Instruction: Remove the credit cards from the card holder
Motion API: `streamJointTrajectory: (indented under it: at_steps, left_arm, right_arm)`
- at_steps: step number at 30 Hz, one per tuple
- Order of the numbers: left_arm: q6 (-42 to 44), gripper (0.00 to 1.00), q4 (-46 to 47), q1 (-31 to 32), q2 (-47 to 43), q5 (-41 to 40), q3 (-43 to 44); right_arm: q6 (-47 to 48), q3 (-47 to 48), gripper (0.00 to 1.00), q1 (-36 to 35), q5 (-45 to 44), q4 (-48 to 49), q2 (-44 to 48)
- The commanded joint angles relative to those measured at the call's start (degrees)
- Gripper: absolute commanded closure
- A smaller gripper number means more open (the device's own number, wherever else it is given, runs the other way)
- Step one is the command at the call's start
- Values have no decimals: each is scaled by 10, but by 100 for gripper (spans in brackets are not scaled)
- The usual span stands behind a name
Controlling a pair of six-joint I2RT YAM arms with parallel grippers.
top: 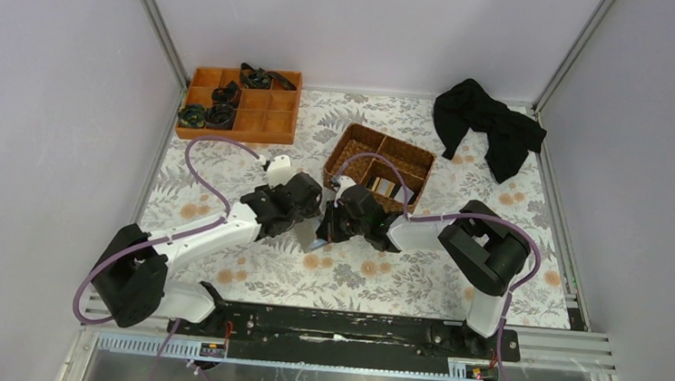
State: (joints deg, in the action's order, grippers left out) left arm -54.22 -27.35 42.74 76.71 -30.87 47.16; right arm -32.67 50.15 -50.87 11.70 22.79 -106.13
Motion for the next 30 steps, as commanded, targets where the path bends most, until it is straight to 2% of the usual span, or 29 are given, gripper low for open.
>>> streamJointTrajectory:
  at_steps: [1,6,9,12,14,18,19,21,25,30]
  left_arm:
    - [-6,15,14,3,-9,-2,16]
    - [-6,17,12,3,43,15,22]
    - [-13,22,26,8,53,42,7]
    - [-15,40,28,12,47,47,-13]
    - [-16,56,28,12,36,50,-29]
    - [-17,96,30,13,1,50,-58]
    - [-15,100,35,13,-10,54,-67]
    - [3,100,66,12,-32,74,-86]
    - [45,100,185,12,-70,154,-131]
    - [74,100,291,20,-58,251,-146]
  right_arm:
    - [16,-30,100,1,-25,-93,-40]
    - [18,-31,100,1,-29,-101,-34]
    - [17,-30,100,1,-31,-102,-34]
    - [16,-28,100,1,-32,-102,-38]
    - [17,-27,100,1,-31,-102,-38]
    - [17,-30,100,1,-34,-103,-29]
    - [17,-33,100,1,-36,-105,-22]
    - [17,-40,100,1,-47,-112,-1]
    - [27,-54,100,6,-91,-154,60]
    - [37,-69,100,11,-117,-201,157]
